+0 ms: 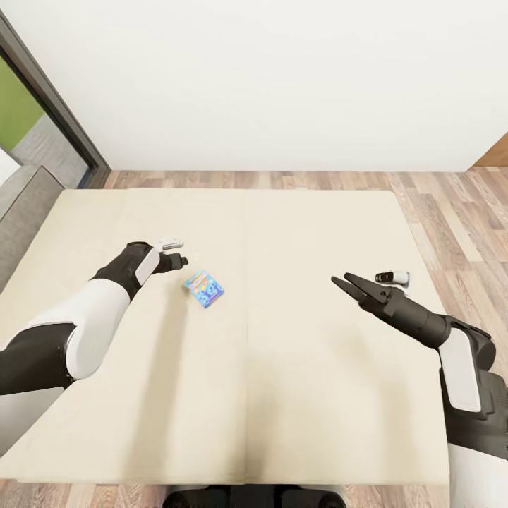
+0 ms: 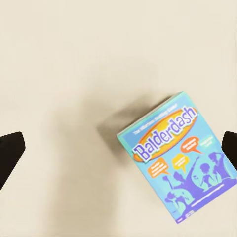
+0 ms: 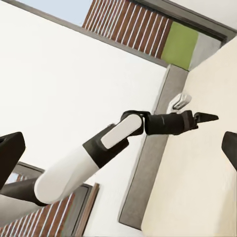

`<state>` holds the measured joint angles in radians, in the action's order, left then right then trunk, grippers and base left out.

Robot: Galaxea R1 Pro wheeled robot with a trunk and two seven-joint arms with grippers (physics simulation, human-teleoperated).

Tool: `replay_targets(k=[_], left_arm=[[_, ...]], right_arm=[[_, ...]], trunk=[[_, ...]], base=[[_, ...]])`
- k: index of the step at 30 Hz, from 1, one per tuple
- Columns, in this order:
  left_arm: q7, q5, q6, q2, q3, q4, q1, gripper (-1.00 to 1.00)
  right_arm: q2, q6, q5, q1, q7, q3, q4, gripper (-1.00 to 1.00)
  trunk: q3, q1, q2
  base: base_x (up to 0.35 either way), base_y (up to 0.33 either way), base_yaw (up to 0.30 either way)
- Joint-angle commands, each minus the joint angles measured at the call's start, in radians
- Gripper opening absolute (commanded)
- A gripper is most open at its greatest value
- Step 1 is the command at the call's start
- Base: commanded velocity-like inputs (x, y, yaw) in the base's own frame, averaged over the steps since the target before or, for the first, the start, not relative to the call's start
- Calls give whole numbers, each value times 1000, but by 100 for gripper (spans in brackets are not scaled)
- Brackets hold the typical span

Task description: Put all the toys in the child's room - the three board games (two on the bed and one on the table), the two jigsaw puzzles on the table, and the tennis ball on the table - inside the toy box on the table in the child's room.

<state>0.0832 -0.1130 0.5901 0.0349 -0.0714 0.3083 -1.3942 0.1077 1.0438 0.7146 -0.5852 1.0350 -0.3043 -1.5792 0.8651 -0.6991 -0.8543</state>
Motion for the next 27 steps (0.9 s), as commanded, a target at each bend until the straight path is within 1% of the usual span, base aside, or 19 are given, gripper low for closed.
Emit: replay_targets(k=[1, 3, 8, 11, 14, 16, 18, 19, 21, 22, 24, 25, 27], left_arm=[[8, -11, 5, -1, -4, 1, 0, 100], [7, -11, 5, -3, -4, 2, 0, 100], [5, -11, 3, -5, -4, 2, 0, 100], [4, -11, 2, -5, -5, 2, 0, 100], [3, -11, 2, -6, -6, 3, 0, 100], [2, -12, 2, -6, -6, 4, 0, 100], [2, -12, 3, -7, -7, 4, 0, 100], [1, -12, 3, -8, -7, 5, 0, 100], [0, -12, 3, -9, -8, 5, 0, 100], [-1, -13, 3, -9, -9, 6, 0, 100], [-2, -13, 3, -10, -9, 6, 0, 100], [-3, -13, 3, -10, -10, 6, 0, 100], [-3, -13, 3, -10, -11, 6, 0, 100]], right_arm=[[0, 3, -2, -8, 1, 3, 0, 100], [-2, 3, -1, -19, -4, 10, 1, 100], [-2, 3, 0, -24, -9, 15, 3, 100], [-1, 3, 0, -22, -10, 15, 3, 100], [0, 3, 1, -6, -9, 12, 1, 100], [2, 3, 12, 20, -8, 9, -2, 100], [5, 3, 34, 61, -6, 7, -4, 100], [6, 3, 50, 92, -5, 6, -4, 100], [7, 3, 64, 122, -1, 6, -5, 100], [8, 3, 72, 151, 5, 4, -6, 100], [7, 3, 78, 179, 14, -1, -6, 100], [6, 3, 81, 202, 23, -6, -6, 100], [4, 3, 84, 223, 34, -10, -7, 100]], trunk=[[2, 0, -1], [6, 0, -1], [14, 0, -1], [19, 0, -1], [24, 0, -1], [27, 0, -1], [30, 0, -1], [32, 0, -1], [35, 0, -1], [37, 0, -1], [40, 0, -1], [41, 0, -1], [45, 0, -1]], base=[[0, 0, 0], [0, 0, 0], [0, 0, 0], [0, 0, 0], [0, 0, 0], [0, 0, 0], [0, 0, 0], [0, 0, 0], [0, 0, 0], [0, 0, 0], [0, 0, 0], [0, 0, 0], [0, 0, 0]])
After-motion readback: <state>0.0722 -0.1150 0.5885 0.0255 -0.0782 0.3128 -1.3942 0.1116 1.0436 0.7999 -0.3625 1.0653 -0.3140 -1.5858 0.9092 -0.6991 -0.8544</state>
